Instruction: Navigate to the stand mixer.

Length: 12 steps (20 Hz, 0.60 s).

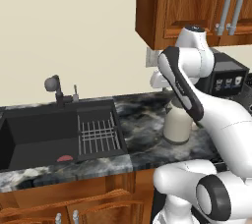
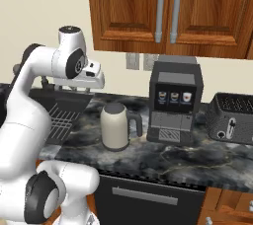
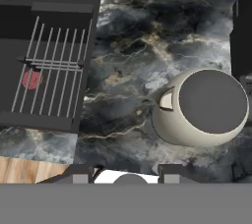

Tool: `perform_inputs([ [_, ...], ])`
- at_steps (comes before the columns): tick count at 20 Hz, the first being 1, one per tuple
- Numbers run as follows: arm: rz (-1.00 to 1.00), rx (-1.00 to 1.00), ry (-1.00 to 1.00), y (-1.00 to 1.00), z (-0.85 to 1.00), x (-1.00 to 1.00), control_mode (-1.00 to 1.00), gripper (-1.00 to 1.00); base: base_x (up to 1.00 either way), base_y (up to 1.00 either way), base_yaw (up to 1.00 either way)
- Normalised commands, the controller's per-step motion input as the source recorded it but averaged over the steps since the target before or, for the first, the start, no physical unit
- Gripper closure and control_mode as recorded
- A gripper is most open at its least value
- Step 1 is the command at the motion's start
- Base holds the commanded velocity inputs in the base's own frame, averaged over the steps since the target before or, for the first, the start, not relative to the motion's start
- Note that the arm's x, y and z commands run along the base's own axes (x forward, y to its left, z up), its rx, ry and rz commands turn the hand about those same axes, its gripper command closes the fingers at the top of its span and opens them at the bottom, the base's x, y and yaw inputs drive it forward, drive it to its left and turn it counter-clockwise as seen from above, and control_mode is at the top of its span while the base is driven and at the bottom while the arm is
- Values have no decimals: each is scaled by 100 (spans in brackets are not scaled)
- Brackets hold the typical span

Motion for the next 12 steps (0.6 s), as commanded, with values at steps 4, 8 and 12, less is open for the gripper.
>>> perform_inputs([
  [4, 0, 0, -4, 0, 0, -52, -100, -100, 0, 0, 0],
  [8, 0, 0, -9, 0, 0, -100, -100, -100, 0, 0, 0],
  [12, 0, 0, -13, 0, -6, -100, -100, -100, 0, 0, 0],
])
